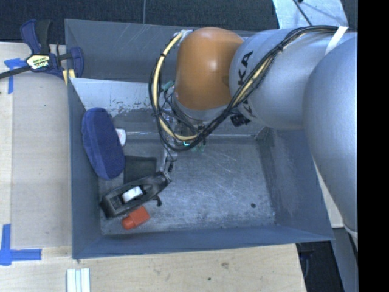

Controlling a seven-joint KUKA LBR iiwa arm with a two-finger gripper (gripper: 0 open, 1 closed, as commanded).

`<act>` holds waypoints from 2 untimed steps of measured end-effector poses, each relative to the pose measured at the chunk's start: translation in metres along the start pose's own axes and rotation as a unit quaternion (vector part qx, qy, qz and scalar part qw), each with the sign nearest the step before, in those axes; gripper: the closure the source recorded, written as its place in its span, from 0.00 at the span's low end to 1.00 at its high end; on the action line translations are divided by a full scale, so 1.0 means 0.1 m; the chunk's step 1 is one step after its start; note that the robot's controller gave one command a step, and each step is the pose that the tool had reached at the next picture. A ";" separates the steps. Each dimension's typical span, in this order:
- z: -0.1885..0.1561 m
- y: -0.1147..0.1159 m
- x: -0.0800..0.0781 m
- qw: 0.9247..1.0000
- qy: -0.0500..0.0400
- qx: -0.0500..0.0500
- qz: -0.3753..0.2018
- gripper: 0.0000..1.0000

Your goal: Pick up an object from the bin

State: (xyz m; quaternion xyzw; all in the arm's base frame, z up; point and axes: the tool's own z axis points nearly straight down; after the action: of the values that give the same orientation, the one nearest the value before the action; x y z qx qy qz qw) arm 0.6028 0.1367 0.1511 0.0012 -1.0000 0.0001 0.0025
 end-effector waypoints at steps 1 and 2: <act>0.72 0.04 0.42 0.988 -0.007 -0.005 0.157 0.00; 0.68 0.07 0.40 0.988 -0.010 -0.009 0.157 1.00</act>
Offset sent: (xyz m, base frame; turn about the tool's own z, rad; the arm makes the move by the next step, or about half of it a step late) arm -0.0454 0.0000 -0.0758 0.3171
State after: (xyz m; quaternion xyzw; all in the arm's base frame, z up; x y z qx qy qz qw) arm 0.5630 0.1432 0.0831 -0.1558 -0.9877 -0.0083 -0.0078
